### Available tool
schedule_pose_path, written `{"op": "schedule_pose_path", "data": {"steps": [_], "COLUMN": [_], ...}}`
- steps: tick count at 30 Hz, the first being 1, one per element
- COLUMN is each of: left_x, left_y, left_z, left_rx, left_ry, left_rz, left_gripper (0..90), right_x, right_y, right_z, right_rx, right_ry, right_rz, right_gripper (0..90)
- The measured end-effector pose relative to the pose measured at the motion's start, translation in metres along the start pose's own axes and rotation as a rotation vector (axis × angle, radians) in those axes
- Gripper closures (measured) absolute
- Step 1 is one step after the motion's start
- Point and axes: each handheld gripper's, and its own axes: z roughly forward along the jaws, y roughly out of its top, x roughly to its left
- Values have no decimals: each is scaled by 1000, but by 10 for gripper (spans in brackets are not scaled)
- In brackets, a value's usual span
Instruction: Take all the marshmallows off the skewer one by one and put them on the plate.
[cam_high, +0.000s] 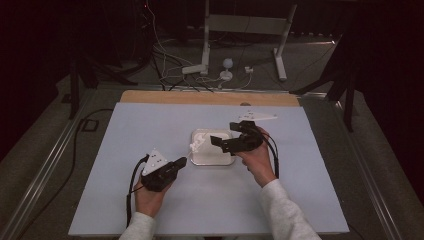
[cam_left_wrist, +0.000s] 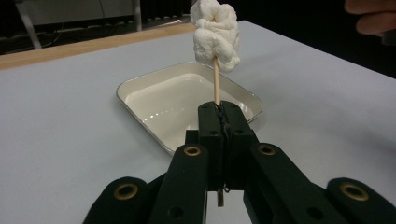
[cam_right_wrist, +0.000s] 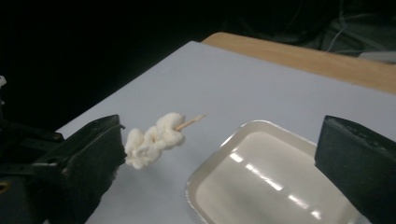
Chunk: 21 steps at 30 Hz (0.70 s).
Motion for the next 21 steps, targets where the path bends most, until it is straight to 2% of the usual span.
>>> {"op": "schedule_pose_path", "data": {"steps": [1,3,4,6,8,9,14,16,18,19,21], "left_x": [-1,-1,-2,-2,-3,-3,-6,-6,-5,-4,-4], "left_y": [0,0,0,1,1,1,0,0,0,-1,-1], "left_z": [0,0,0,0,-1,-1,2,1,1,1,1], "left_rx": [-2,-4,-6,-10,-18,-20,-25,-27,-25,-25,-24], "left_ry": [-3,-6,-8,-9,-13,-13,-27,-26,-25,-26,-29], "left_rz": [-1,4,6,8,9,9,18,20,20,19,18], "left_gripper": [898,898,898,898,898,898,898,898,899,899,900], "right_x": [1,1,3,4,4,4,4,4,2,2,3], "right_y": [0,0,-1,-1,-2,-2,-5,-6,-7,-7,-7], "right_z": [5,8,14,19,23,24,33,36,37,37,36], "right_rx": [9,15,23,38,52,53,81,95,97,97,91], "right_ry": [26,38,55,71,109,112,203,216,249,249,259], "right_rz": [25,36,52,60,74,74,122,138,168,168,190], "right_gripper": [50,66,132,187,278,329,540,621,666,666,727]}}
